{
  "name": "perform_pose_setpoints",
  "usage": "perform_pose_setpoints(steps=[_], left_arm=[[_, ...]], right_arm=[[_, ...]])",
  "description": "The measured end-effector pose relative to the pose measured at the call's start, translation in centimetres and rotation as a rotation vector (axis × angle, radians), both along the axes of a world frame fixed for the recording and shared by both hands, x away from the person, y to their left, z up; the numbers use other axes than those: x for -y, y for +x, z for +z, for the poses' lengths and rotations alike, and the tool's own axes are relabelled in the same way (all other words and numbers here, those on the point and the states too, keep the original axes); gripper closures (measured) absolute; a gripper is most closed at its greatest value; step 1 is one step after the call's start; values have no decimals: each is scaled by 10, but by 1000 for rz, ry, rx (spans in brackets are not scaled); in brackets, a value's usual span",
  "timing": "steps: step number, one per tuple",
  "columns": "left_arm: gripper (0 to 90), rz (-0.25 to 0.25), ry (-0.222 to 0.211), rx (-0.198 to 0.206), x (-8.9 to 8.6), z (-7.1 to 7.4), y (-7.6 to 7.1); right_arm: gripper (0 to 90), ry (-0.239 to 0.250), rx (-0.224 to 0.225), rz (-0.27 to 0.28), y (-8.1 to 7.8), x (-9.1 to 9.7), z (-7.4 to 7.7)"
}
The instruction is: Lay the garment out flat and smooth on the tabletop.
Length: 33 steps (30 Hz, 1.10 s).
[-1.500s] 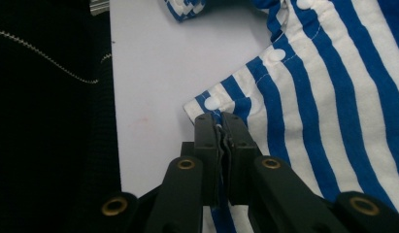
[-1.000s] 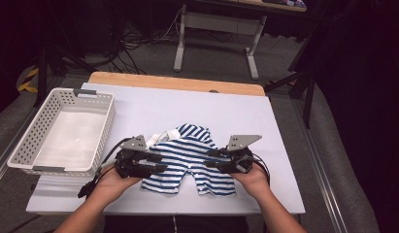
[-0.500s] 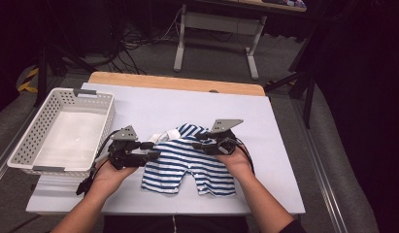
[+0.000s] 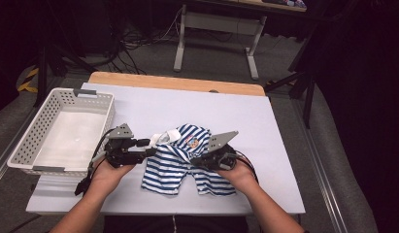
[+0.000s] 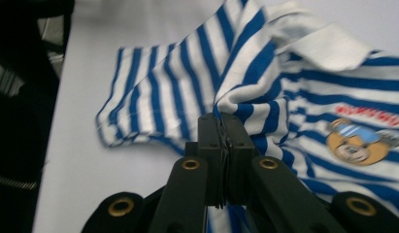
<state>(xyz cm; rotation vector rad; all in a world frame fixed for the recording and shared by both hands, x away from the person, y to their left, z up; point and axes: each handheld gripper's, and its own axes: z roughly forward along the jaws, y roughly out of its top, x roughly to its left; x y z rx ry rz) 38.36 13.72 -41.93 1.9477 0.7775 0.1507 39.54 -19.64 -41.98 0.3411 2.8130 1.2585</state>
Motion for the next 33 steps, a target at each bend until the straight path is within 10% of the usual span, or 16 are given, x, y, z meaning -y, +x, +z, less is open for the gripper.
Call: perform_pose_setpoints(steps=[13, 17, 23, 33], left_arm=[[505, 32, 10, -19, -1, -5, 5], [501, 36, 11, -17, -1, -6, 6], [496, 50, 9, -19, -4, -7, 4], [490, 75, 7, -22, -10, -9, 0]], right_arm=[[883, -78, -68, 124, -41, 9, -9], [806, -10, -61, 113, -36, 13, 1], [657, 128, 21, -22, -10, 24, 26], [557, 104, 23, -337, 61, 17, 17]])
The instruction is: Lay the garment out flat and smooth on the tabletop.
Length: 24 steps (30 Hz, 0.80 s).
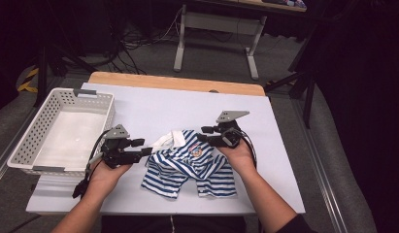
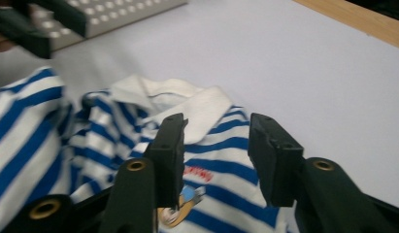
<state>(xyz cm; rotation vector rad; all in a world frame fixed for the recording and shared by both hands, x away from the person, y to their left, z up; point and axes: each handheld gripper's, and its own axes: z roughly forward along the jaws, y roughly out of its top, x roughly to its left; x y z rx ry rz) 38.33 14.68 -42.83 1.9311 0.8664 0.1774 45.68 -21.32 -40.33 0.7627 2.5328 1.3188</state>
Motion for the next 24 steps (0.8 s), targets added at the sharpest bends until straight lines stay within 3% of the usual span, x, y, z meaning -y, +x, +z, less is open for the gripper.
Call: perform_pose_setpoints(steps=[6, 10, 15, 17, 19, 24], left_arm=[[490, 1, 5, 5, -1, -1, -3], [490, 9, 7, 1, -3, -1, -6], [490, 17, 1, -2, -6, -1, -8], [490, 16, 2, -2, -5, -1, -9], [490, 13, 2, 1, -5, -1, -8], [490, 12, 0, 5, -3, -1, -8]], right_arm=[[580, -79, -34, -68, 23, -15, -15], [600, -88, -81, -101, 34, -23, -21], [753, -122, -129, -85, 39, -35, -26], [828, -152, -110, -60, 37, -40, -25], [846, -165, -73, -37, 31, -46, -22], [850, -199, 84, 98, 3, -64, -8]])
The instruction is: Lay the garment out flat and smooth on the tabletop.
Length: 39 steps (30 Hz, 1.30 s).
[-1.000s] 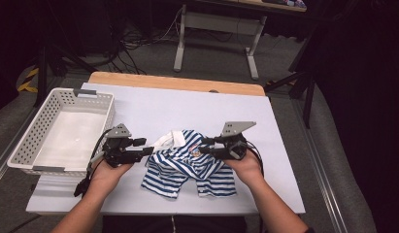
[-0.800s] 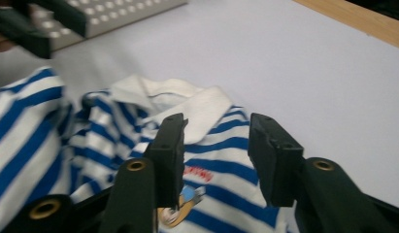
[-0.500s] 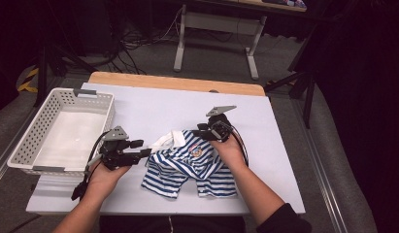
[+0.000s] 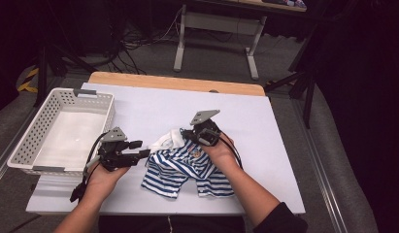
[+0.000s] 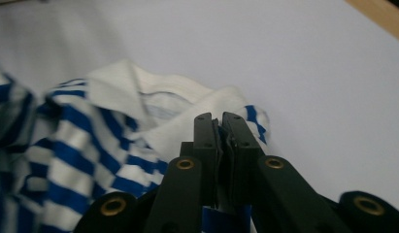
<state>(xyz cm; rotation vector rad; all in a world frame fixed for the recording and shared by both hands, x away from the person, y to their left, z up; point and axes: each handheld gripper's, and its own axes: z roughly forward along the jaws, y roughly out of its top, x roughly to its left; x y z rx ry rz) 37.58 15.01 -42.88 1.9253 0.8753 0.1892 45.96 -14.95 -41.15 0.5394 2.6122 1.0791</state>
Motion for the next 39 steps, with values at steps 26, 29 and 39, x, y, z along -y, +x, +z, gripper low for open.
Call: perform_pose_setpoints(steps=[26, 29, 39], left_arm=[[489, -14, -11, 11, 7, 2, 7], [489, -15, -14, 11, 7, 2, 7], [488, -15, -16, 7, 6, 1, 8]], right_arm=[[652, -5, -68, 221, -50, -18, -21], [640, 37, -54, 187, -45, -6, -9], [657, 141, 0, 33, -20, 30, 19]])
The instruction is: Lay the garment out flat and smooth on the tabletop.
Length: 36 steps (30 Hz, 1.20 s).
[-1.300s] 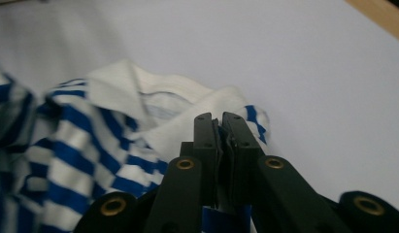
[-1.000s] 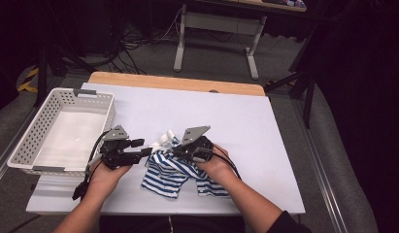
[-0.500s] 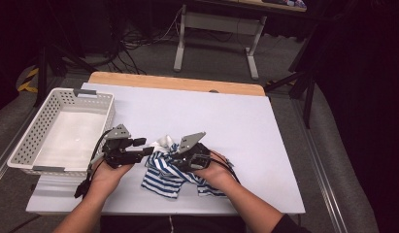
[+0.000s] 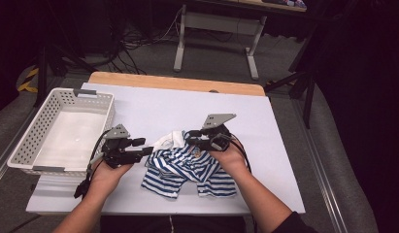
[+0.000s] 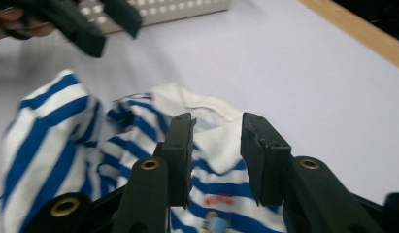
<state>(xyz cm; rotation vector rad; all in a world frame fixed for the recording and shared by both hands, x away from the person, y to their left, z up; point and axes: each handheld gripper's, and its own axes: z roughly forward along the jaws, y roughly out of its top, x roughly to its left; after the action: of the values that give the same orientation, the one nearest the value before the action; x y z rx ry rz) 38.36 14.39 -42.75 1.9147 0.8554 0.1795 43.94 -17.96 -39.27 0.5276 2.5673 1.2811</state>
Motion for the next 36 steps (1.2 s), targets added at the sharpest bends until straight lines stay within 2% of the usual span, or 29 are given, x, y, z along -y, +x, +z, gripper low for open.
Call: perform_pose_setpoints(steps=[3, 7, 10, 14, 17, 20, 24, 27, 30, 36], left_arm=[[488, 1, 2, 4, 0, 0, 0], [488, 6, -1, -1, -1, 0, 0], [488, 0, 1, -2, 0, -1, 0], [488, 2, 8, -1, 1, -1, 0], [488, 3, 6, -4, 0, -1, 0], [488, 6, 3, -5, -2, -2, 0], [487, 10, 4, -5, -3, -2, -1], [488, 10, 4, -6, -3, -3, -1], [487, 6, 7, -6, -2, -3, -1], [486, 8, 8, -9, -2, -3, 0]], right_arm=[[686, -5, -4, -58, 10, 7, 0], [742, -38, 1, -134, 22, 17, -3], [765, -63, -14, -189, 32, 23, -7], [743, -88, -92, -230, 49, 25, -21], [685, -111, -142, -213, 55, 16, -33], [607, -136, -154, -182, 53, 2, -41], [528, -97, -198, -149, 50, -8, -43], [467, -112, -219, -121, 46, -15, -46], [442, -119, -217, -96, 42, -20, -48], [400, -164, -200, -86, 42, -27, -56]])
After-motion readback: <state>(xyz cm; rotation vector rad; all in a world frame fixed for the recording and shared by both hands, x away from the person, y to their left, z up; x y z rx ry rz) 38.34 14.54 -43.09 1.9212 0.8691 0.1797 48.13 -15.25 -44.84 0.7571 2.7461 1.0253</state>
